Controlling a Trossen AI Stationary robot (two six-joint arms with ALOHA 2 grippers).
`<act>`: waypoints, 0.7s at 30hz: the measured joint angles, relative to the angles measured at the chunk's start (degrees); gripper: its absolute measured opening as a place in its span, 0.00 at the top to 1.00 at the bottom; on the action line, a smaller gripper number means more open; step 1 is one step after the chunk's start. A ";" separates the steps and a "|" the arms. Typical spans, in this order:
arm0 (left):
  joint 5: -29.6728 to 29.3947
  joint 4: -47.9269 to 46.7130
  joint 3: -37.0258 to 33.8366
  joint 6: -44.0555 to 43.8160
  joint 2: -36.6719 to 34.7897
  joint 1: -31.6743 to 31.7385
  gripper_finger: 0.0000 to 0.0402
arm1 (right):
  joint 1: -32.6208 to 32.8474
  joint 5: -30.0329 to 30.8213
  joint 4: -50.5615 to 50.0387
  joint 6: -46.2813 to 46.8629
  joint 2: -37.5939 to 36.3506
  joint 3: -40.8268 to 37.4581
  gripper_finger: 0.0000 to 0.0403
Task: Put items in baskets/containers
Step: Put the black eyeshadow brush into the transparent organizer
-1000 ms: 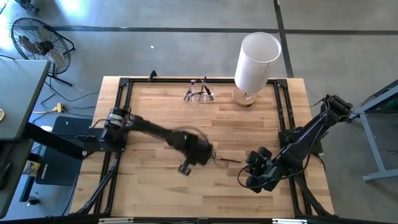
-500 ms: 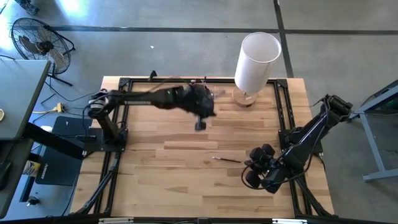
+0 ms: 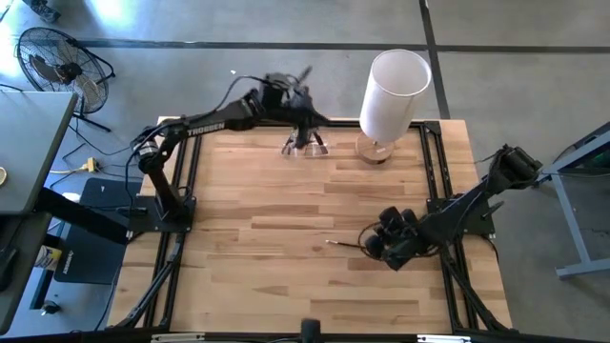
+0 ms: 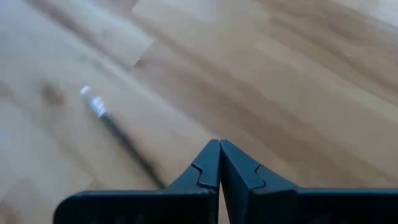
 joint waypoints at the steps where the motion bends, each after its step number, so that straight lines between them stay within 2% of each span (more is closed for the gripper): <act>1: 1.27 3.26 -1.44 -1.06 0.00 1.15 1.00 | -1.14 0.03 0.49 -0.04 0.00 -0.40 0.99; 4: 3.69 16.25 -8.44 -6.61 0.01 3.96 1.00 | -4.95 0.02 1.08 -0.71 0.00 -0.66 0.99; 7: 3.85 33.95 -16.95 -14.26 0.02 5.87 1.00 | -8.41 0.07 1.57 -2.92 0.00 -0.71 1.00; 9: 2.06 46.17 -22.65 -19.40 0.02 6.64 1.00 | -10.54 0.14 2.20 -4.02 0.00 -0.71 0.99; 12: -3.72 60.54 -30.08 -24.33 0.02 6.92 1.00 | -13.47 0.10 2.27 -4.26 0.00 -0.71 0.99; 15: -9.24 64.88 -34.60 -24.70 0.02 6.90 1.00 | -15.94 -0.04 3.70 -7.11 0.00 -0.71 0.99; 21: -10.56 65.42 -35.80 -23.37 1.70 6.88 1.00 | -20.21 -1.20 8.88 -13.30 0.00 -0.71 0.99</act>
